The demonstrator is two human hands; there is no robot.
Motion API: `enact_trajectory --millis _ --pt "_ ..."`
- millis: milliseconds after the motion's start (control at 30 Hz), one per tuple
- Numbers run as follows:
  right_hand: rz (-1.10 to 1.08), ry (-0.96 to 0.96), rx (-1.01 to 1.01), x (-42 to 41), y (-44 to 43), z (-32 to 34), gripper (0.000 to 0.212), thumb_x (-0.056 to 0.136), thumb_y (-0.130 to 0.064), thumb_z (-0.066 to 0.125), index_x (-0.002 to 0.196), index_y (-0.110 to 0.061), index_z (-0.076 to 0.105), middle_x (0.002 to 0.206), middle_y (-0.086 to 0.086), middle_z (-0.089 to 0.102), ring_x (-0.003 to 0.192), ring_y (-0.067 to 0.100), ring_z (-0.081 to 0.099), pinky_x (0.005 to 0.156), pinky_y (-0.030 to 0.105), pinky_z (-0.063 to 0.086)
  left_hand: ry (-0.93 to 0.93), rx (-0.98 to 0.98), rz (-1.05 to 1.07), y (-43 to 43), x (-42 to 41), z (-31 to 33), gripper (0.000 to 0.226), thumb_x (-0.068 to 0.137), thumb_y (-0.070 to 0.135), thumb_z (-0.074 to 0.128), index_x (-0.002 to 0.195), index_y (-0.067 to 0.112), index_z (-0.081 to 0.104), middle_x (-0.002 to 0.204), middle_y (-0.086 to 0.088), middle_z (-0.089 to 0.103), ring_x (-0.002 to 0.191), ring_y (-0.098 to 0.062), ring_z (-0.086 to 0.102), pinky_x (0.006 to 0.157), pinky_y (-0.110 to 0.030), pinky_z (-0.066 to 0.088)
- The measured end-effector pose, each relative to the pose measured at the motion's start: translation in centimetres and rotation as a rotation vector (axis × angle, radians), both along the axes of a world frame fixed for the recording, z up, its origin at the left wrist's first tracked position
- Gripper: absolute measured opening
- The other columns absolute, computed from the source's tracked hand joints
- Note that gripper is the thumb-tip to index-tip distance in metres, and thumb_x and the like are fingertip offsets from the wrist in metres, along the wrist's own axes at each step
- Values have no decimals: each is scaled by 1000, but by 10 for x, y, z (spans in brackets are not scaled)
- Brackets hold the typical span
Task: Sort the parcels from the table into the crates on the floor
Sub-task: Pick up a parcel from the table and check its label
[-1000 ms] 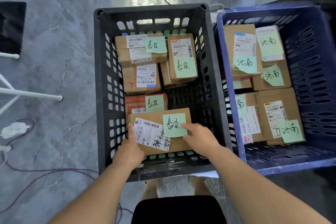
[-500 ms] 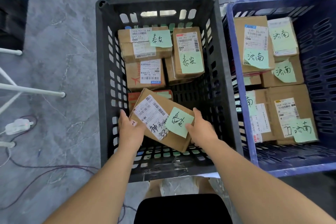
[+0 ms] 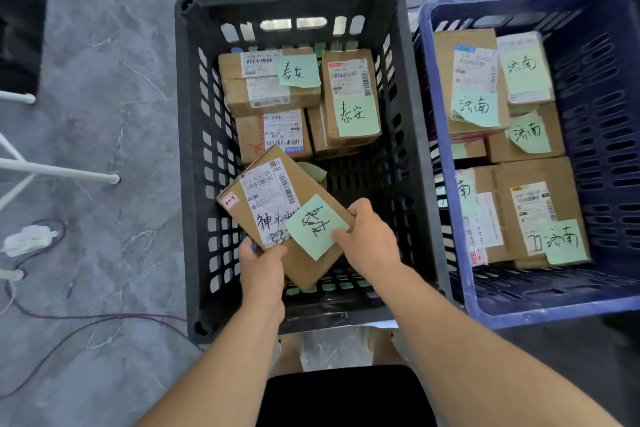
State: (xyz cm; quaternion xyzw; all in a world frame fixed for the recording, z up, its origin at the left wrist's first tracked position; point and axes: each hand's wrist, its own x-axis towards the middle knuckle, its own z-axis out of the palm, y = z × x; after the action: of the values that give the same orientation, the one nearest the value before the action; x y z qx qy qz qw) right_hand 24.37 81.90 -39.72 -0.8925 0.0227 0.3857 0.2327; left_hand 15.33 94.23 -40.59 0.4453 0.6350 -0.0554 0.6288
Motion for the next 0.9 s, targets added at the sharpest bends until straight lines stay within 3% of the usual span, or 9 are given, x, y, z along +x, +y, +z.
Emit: enact_trajectory --millis 133,267,400,433,533,633,800,900 --pt "41 -49 -12 -9 -3 21 31 86 -35 60 106 -27 37 102 -3 56 73 16 57 55 31 45 -1 117 -86 -1 -6 22 49 88 4 59 127 29 46 116 4 62 104 -19 59 92 -46 50" --pt "103 -66 -30 -9 -9 43 51 93 -36 49 139 -31 28 118 3 48 84 24 58 65 35 49 -52 205 -217 -4 0 42 55 86 -3 55 120 38 44 114 7 60 99 -11 58 74 -30 48" --pt "38 -74 -56 -13 -27 56 50 95 -33 44 141 -29 24 119 5 51 90 26 58 74 39 52 -100 259 -454 -11 17 51 56 88 0 55 125 40 44 126 5 55 109 -17 56 90 -44 51" --pt "51 -82 -96 -16 -32 57 53 96 -34 43 143 -28 21 120 5 53 95 27 57 74 38 51 -105 269 -522 -14 21 50 55 88 1 53 124 41 44 128 5 55 110 -17 56 92 -45 51" --pt "143 -104 -236 -28 -43 50 68 97 -36 39 151 -27 -1 121 7 56 111 29 48 70 35 43 -72 257 -729 -22 28 39 66 90 4 48 146 35 31 144 5 44 120 -21 52 93 -41 50" --pt "222 -109 -353 -33 -47 35 75 99 -40 37 151 -25 -14 122 8 55 103 27 56 63 33 42 -35 211 -802 -29 33 24 73 91 1 44 151 36 22 148 4 39 116 -21 53 79 -30 51" --pt "243 -122 -384 -21 -36 5 68 97 -26 43 152 -22 3 127 11 49 91 28 62 54 30 36 -64 230 -816 -26 35 3 70 90 1 49 145 39 30 137 5 51 103 -15 57 75 -29 53" --pt "222 -83 -348 -14 -39 -10 70 93 -12 46 151 -21 8 129 13 47 99 31 61 63 32 39 -66 218 -790 -27 30 -5 77 86 -4 47 149 34 24 141 5 47 112 -20 55 85 -38 54"
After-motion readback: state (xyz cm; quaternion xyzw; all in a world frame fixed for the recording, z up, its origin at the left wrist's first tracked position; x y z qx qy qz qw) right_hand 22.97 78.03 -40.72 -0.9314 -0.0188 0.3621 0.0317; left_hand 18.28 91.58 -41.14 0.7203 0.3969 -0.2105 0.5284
